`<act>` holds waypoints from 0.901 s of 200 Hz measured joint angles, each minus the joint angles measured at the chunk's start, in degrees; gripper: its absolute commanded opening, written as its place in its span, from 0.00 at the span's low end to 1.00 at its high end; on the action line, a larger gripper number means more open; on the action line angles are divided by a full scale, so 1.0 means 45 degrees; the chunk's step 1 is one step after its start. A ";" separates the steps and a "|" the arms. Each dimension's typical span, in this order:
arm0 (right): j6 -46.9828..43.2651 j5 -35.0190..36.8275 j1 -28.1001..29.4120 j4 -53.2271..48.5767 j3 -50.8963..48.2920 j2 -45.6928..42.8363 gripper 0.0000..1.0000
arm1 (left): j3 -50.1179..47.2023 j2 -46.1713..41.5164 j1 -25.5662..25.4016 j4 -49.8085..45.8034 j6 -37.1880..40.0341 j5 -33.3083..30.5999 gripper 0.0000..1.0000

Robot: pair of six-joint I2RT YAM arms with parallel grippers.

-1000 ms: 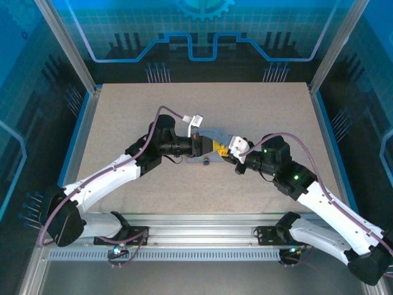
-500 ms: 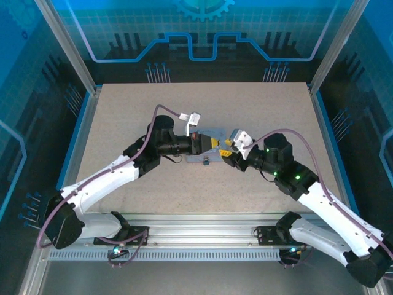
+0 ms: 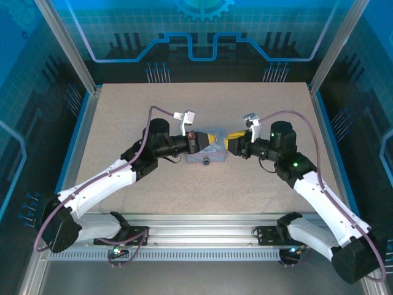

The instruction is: Unlock a padlock with a key

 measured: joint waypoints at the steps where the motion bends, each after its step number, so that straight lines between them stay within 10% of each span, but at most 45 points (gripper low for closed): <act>1: 0.0068 -0.0034 0.0000 0.0029 -0.0005 0.0015 0.36 | -0.0005 0.0000 0.0000 0.0005 0.0005 -0.0010 0.00; 89: 0.4789 -0.1608 -0.0010 0.4444 -0.0860 0.0340 0.25 | -0.0792 -0.0243 0.0000 0.1141 -0.0087 -0.0563 0.00; 180: 0.5387 -0.1812 0.0408 0.5119 -0.0869 0.0913 0.22 | -0.0981 -0.0325 -0.0005 0.1909 -0.0340 -0.0563 0.00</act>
